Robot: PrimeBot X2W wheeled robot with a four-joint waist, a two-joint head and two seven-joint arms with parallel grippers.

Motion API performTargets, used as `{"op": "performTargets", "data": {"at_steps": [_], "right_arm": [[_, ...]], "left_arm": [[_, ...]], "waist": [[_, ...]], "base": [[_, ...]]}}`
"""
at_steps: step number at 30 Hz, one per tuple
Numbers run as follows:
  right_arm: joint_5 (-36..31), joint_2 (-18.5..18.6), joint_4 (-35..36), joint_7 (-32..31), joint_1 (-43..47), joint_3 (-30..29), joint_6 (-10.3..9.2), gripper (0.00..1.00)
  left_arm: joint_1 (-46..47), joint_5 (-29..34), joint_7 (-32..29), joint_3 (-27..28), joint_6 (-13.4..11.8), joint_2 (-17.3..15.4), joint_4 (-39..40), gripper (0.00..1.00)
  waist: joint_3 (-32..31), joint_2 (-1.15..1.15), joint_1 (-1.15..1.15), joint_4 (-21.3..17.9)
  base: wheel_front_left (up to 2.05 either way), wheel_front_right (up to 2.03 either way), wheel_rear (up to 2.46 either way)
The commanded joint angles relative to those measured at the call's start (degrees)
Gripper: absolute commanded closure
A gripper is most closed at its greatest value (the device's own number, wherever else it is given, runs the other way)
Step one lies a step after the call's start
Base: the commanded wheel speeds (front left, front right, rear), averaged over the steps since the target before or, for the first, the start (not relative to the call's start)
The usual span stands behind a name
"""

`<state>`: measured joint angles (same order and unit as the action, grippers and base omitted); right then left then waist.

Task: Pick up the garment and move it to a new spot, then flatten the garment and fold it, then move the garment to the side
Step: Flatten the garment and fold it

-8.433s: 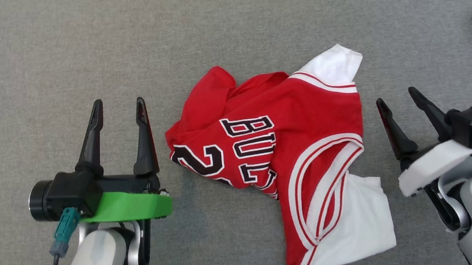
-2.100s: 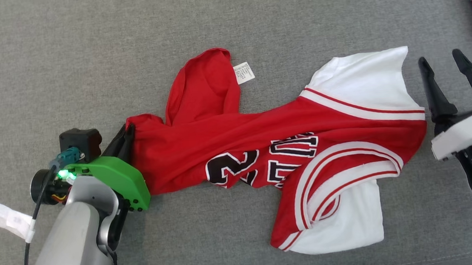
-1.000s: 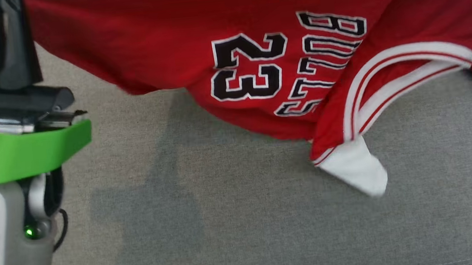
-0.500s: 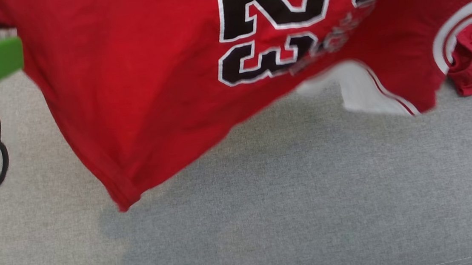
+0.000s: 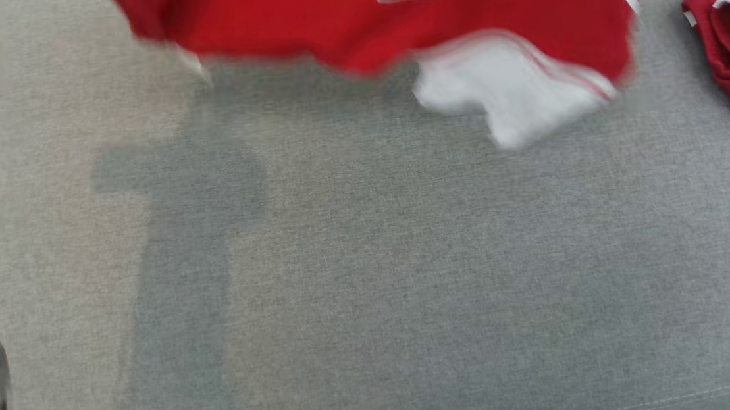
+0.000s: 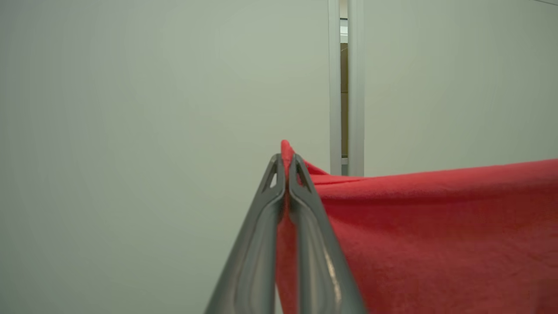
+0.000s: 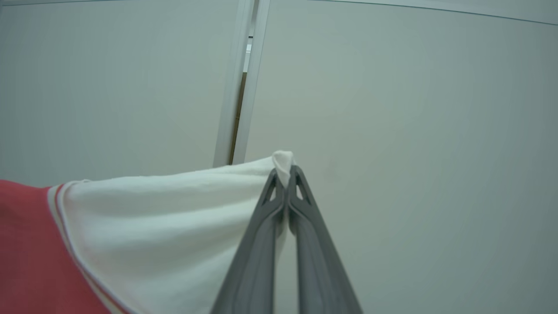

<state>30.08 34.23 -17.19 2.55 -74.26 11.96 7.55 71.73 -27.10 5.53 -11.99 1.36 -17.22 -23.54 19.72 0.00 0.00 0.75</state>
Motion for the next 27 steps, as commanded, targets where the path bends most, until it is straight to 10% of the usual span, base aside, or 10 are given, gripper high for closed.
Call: {"op": "performTargets", "data": {"at_steps": [1,17,27], "right_arm": [[-0.58,-0.76,-2.76,1.79,-3.37,0.63,-0.13,1.00],[3.43,-19.31,-33.30,12.36,1.82,13.99,-0.11,1.00],[7.80,-21.04,-21.87,12.63,24.84,9.07,-0.10,1.00]], "left_arm": [[2.98,0.08,1.77,0.41,0.42,0.12,-3.04,1.00],[-3.37,-2.92,9.34,0.74,3.79,6.93,-39.94,1.00],[-18.36,-2.22,9.64,4.07,3.22,10.33,-37.78,1.00]], "waist": [[0.62,0.00,0.00,-0.84],[4.53,0.00,0.00,-3.38],[4.93,0.00,0.00,-2.39]], "base": [[0.00,0.00,0.00],[0.00,0.00,0.00],[0.00,0.00,0.00]]}}
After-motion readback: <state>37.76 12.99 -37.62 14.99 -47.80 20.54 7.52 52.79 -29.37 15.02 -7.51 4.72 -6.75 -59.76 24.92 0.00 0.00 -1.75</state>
